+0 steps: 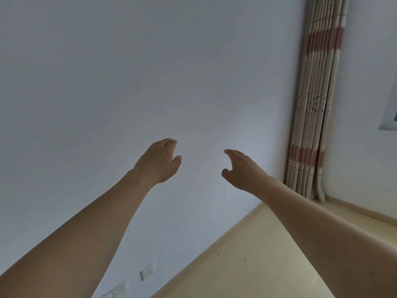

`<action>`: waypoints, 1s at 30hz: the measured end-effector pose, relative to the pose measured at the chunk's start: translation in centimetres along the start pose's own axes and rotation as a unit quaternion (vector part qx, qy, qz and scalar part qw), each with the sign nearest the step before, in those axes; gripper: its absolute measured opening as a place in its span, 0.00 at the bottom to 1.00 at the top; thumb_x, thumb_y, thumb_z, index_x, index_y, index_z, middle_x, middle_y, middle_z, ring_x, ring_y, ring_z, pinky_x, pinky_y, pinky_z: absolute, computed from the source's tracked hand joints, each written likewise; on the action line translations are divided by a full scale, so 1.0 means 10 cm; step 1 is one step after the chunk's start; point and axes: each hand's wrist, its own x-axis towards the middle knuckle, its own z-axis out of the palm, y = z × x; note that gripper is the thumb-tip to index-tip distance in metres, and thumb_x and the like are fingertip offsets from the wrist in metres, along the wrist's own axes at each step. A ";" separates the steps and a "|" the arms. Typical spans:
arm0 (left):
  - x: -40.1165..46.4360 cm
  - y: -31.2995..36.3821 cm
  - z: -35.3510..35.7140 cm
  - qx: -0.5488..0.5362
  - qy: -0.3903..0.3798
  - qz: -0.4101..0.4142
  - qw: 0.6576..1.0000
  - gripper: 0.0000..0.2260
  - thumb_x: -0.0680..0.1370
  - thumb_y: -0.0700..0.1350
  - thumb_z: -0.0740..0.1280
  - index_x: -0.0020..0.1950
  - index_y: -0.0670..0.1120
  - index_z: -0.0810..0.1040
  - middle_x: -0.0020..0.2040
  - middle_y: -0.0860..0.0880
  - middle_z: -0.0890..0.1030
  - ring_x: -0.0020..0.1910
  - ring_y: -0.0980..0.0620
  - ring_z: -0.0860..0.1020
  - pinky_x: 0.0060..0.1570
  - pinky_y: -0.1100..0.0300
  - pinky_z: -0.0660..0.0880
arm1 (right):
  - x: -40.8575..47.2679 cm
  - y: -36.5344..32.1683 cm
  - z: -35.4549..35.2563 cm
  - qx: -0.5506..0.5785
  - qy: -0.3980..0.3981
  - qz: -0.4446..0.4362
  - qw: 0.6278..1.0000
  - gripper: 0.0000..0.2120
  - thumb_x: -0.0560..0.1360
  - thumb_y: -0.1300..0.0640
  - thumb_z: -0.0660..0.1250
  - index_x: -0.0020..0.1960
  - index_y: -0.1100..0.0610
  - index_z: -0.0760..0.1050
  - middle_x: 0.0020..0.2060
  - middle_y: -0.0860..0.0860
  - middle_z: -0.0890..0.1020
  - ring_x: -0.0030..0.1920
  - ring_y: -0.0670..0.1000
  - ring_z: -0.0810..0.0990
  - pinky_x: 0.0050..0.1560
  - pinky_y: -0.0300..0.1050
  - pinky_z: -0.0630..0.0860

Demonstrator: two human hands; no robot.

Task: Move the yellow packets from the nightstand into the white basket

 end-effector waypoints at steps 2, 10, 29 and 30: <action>0.54 0.01 0.13 0.000 0.000 0.019 1.000 0.24 0.83 0.52 0.55 0.77 0.45 0.59 0.78 0.50 0.61 0.76 0.49 0.58 0.73 0.53 0.60 | 0.45 0.22 -0.03 -0.005 0.005 0.011 1.000 0.30 0.78 0.57 0.59 0.78 0.56 0.55 0.76 0.50 0.62 0.74 0.51 0.62 0.69 0.44 0.62; 2.41 0.11 0.88 -0.029 -0.003 0.079 0.996 0.24 0.83 0.51 0.55 0.78 0.46 0.58 0.78 0.51 0.59 0.77 0.51 0.56 0.72 0.54 0.59 | 1.99 1.06 0.05 -0.022 0.039 0.059 0.997 0.29 0.78 0.57 0.59 0.77 0.57 0.57 0.75 0.50 0.64 0.73 0.52 0.63 0.67 0.44 0.63; 6.72 1.68 3.21 -0.139 -0.050 0.281 0.948 0.22 0.82 0.50 0.56 0.75 0.43 0.63 0.75 0.47 0.65 0.73 0.47 0.63 0.69 0.53 0.62 | 4.50 3.87 -0.23 -0.066 0.132 0.292 0.945 0.24 0.77 0.58 0.61 0.72 0.61 0.64 0.69 0.57 0.71 0.69 0.57 0.70 0.68 0.52 0.69; 6.86 1.88 3.33 -0.149 -0.057 0.291 0.943 0.22 0.82 0.50 0.56 0.75 0.43 0.63 0.75 0.47 0.65 0.73 0.47 0.63 0.69 0.54 0.62 | 4.55 4.07 -0.26 -0.066 0.139 0.310 0.938 0.23 0.77 0.58 0.61 0.71 0.61 0.66 0.68 0.57 0.72 0.68 0.58 0.70 0.67 0.52 0.69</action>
